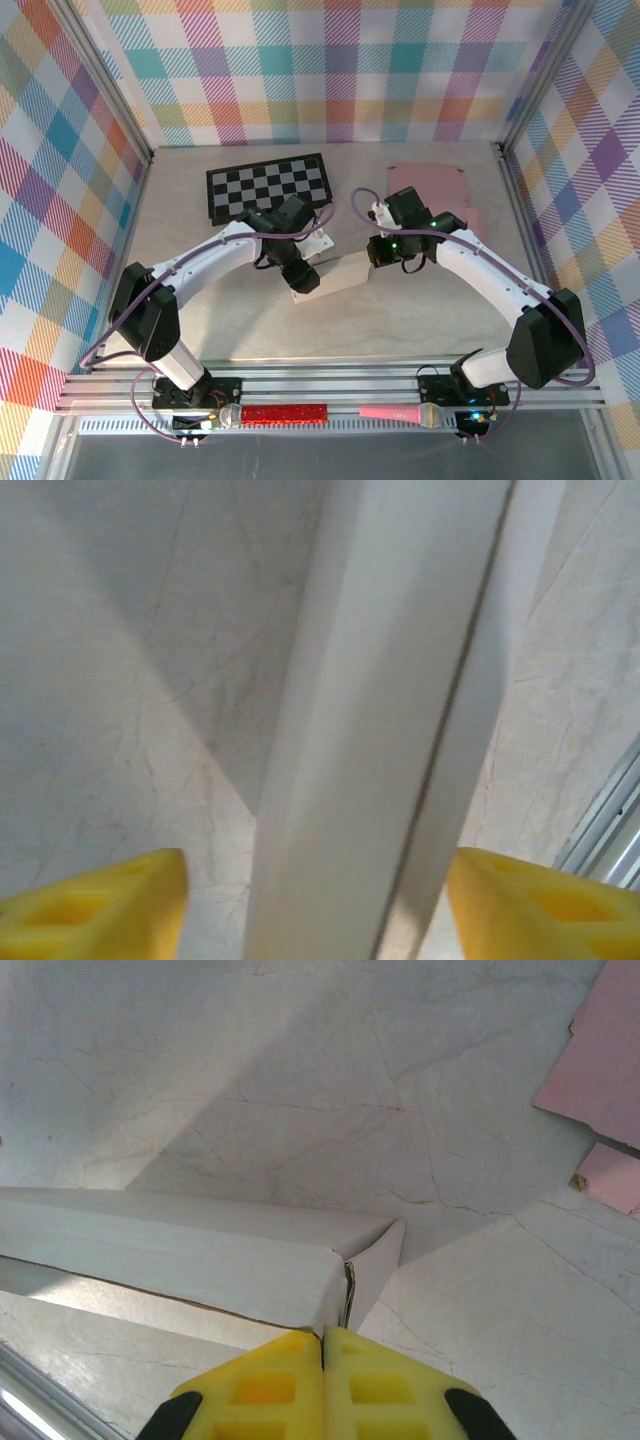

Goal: Fold the paper box

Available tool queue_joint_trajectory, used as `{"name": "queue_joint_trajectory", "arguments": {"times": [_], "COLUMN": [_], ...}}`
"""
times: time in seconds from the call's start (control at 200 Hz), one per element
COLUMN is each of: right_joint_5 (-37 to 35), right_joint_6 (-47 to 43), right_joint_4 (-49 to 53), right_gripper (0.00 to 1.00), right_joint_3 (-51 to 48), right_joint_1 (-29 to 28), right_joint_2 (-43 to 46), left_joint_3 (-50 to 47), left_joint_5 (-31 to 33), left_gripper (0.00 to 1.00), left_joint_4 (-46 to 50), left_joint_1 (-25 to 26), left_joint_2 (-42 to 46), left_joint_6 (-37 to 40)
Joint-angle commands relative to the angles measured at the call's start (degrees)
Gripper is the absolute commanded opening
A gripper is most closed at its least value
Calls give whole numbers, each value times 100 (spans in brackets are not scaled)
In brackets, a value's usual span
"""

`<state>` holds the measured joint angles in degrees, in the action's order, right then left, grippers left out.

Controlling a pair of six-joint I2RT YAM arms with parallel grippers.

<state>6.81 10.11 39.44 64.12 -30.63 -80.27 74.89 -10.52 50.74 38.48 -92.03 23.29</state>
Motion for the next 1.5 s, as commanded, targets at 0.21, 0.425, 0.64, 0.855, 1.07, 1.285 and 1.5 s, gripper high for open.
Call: {"name": "queue_joint_trajectory", "arguments": {"times": [0.21,0.425,0.64,0.855,1.07,1.285,1.5], "right_joint_5": [-198,-167,-137,-105,-75,-57,-48], "right_joint_6": [210,272,246,270,289,306,332], "right_joint_4": [306,464,529,521,505,477,451], "right_gripper": [0,0,0,0,0,0,0], "right_joint_3": [236,479,593,596,580,508,463], "right_joint_1": [-66,-74,-74,-74,-75,-83,-83], "right_joint_2": [-162,-285,-365,-393,-396,-393,-392], "left_joint_3": [-375,-502,-362,-528,-361,-258,-124], "left_joint_5": [-351,13,391,163,279,630,488], "left_gripper": [70,59,31,34,35,37,36], "left_joint_4": [-735,-686,350,605,673,577,512], "left_joint_1": [-183,-208,-412,-403,-403,-411,-411], "left_joint_2": [988,1494,1549,1604,1327,1185,977], "left_joint_6": [-886,-1650,-2690,-2839,-2708,-2654,-2654]}}
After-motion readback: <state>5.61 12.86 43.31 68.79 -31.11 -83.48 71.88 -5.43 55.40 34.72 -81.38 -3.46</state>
